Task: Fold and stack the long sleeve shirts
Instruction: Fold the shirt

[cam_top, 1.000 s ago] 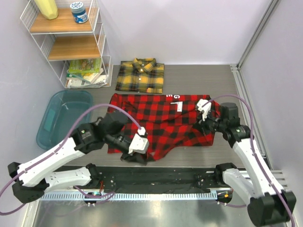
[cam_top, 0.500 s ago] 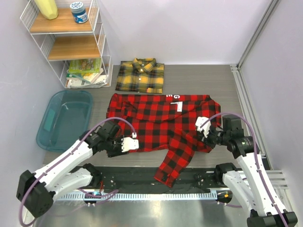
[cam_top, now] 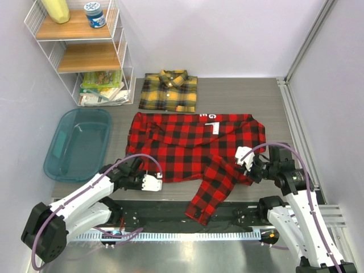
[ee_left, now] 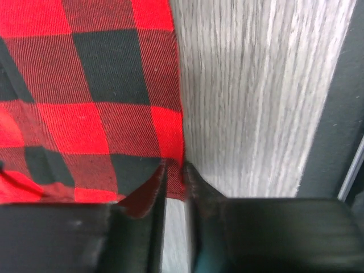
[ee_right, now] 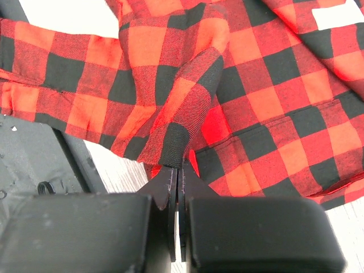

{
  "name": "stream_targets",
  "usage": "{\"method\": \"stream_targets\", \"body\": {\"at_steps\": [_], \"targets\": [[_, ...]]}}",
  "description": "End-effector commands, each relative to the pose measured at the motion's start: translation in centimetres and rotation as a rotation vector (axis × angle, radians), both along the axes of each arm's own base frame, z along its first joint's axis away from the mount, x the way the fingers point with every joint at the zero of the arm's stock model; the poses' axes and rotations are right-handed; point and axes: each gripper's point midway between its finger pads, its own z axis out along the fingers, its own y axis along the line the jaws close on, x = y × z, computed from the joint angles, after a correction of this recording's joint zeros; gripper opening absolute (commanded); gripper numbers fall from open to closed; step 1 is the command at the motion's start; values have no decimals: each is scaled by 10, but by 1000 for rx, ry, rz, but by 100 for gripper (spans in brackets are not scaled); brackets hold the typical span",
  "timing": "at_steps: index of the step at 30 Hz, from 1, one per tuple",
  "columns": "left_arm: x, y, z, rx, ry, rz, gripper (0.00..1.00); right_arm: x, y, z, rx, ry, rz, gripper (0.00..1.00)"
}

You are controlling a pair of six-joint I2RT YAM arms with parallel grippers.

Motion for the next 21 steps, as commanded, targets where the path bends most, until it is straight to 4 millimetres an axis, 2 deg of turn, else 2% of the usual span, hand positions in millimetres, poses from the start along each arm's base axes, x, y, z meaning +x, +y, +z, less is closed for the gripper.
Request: {"method": "stream_targets", "body": {"at_steps": [1, 3, 5, 6, 9, 10, 12, 14, 17, 18, 19, 20, 21], "targets": [[1, 0, 1, 16, 18, -16, 8, 1, -1, 10, -10, -34, 16, 1], [-2, -10, 16, -31, 40, -36, 1, -1, 0, 14, -7, -43, 22, 1], [-13, -9, 25, -41, 84, -29, 0, 1, 0, 22, -4, -73, 17, 1], [-7, -14, 37, -65, 60, -23, 0, 4, 0, 26, -4, -85, 14, 1], [-4, -16, 53, -90, 53, -18, 0, 16, -2, 37, -22, -111, 4, 1], [2, -21, 64, -110, 36, -18, 0, 20, -3, 44, -35, -133, 12, 1], [9, -22, 70, -115, 37, -2, 0, 31, -5, 45, -61, -126, 16, 1], [23, -23, 81, -123, 8, 1, 0, 42, -4, 57, -68, -154, 22, 1], [50, -27, 93, -144, -18, 33, 0, 64, -3, 70, -85, -187, 34, 1], [59, -28, 96, -148, -30, 39, 0, 74, -1, 68, -90, -178, 39, 1], [67, -25, 92, -146, -11, 71, 0, 81, 0, 75, -92, -196, 45, 1], [79, -28, 103, -170, -29, 80, 0, 86, 0, 76, -103, -200, 59, 1], [85, -29, 104, -176, -30, 88, 0, 92, 2, 78, -105, -204, 67, 1]]}}
